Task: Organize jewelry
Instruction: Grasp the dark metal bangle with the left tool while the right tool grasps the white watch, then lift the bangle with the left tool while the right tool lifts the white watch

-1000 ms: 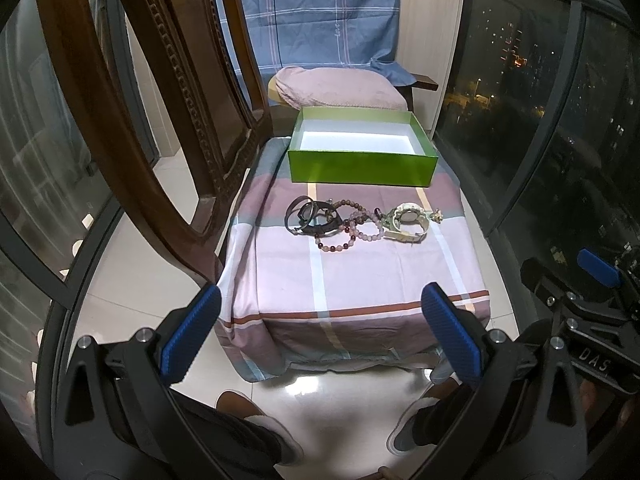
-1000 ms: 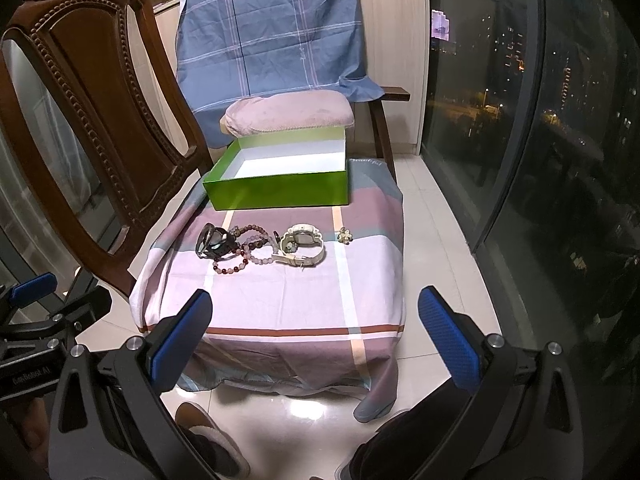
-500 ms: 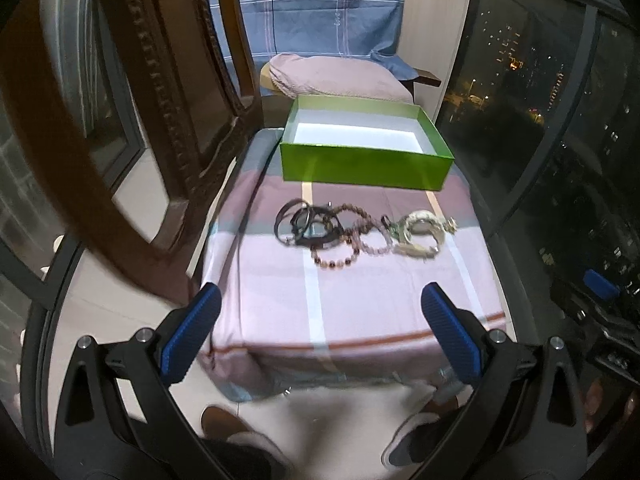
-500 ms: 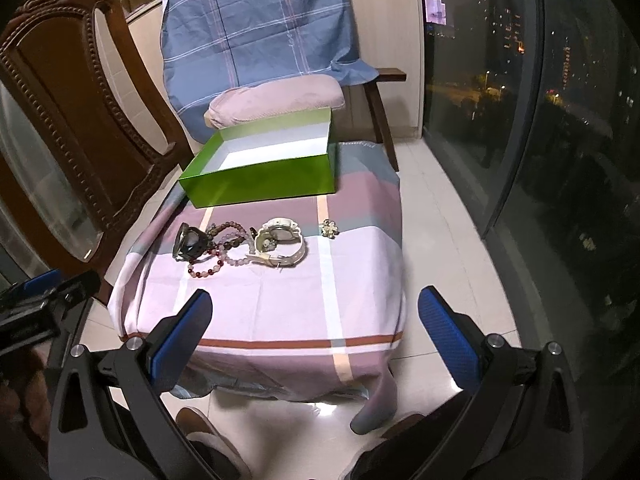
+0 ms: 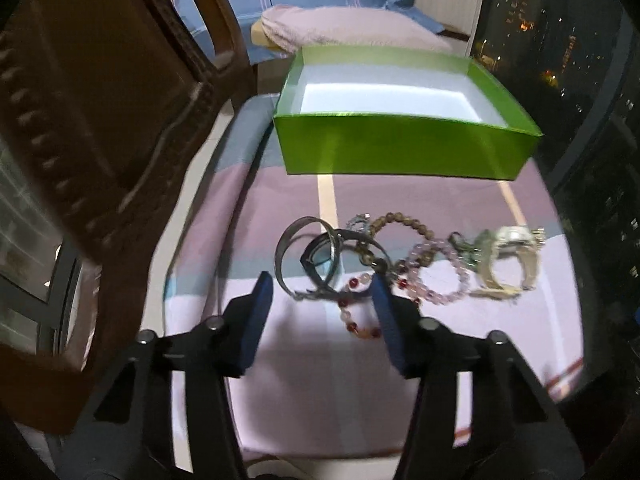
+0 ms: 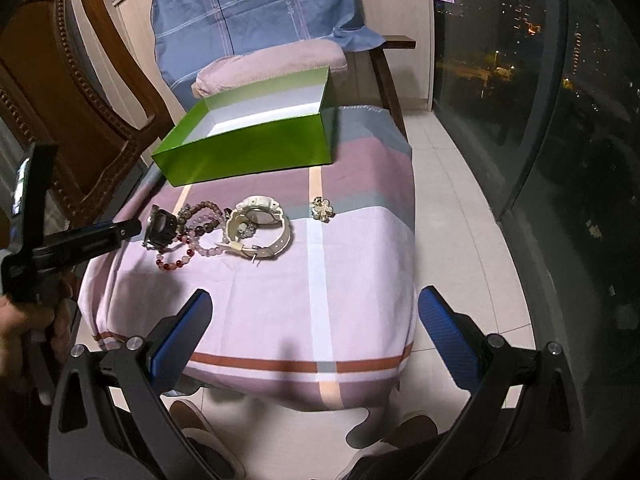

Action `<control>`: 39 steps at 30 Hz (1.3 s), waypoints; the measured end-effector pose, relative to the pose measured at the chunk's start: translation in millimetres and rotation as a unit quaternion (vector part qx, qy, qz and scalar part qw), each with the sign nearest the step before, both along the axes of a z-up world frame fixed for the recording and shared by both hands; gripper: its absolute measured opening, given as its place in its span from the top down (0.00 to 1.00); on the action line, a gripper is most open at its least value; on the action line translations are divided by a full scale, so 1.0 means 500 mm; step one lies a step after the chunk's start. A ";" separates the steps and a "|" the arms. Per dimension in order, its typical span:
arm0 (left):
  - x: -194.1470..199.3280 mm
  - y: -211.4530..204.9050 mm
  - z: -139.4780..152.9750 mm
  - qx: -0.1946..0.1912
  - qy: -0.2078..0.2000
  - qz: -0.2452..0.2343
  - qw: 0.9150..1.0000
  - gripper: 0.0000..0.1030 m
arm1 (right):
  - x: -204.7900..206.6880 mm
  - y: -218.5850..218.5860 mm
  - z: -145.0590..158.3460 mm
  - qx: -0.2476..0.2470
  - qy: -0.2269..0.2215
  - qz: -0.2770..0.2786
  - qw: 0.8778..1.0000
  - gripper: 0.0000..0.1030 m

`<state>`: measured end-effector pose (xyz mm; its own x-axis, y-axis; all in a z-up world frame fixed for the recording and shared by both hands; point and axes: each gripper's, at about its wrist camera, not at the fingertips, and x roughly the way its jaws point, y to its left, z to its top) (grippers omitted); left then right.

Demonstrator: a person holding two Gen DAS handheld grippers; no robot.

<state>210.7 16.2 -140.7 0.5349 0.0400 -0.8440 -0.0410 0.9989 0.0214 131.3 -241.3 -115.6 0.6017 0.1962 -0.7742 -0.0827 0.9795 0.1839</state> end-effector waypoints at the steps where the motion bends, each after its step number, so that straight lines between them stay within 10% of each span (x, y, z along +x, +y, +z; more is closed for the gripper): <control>1: 0.008 0.002 -0.008 -0.002 0.005 0.000 1.000 0.60 | 0.006 0.000 -0.005 0.000 0.003 0.001 1.000 0.03; 9: 0.030 0.020 -0.036 -0.025 0.001 -0.017 1.000 0.95 | 0.039 0.015 -0.033 -0.010 0.016 0.014 1.000 0.03; 19: -0.090 0.055 0.109 -0.082 -0.107 -0.051 0.990 0.96 | 0.150 0.068 -0.064 -0.019 0.024 0.024 0.999 0.03; 24: -0.129 0.069 0.147 -0.098 -0.130 -0.060 0.985 0.96 | 0.215 0.105 -0.096 -0.034 0.034 0.029 0.998 0.25; 29: -0.143 0.074 0.154 -0.109 -0.135 -0.065 0.983 0.96 | 0.242 0.132 -0.130 -0.041 0.049 0.055 0.996 0.90; 39: -0.195 0.037 0.183 -0.107 -0.142 -0.087 0.980 0.96 | 0.081 0.087 0.029 -0.011 -0.050 0.058 0.997 0.90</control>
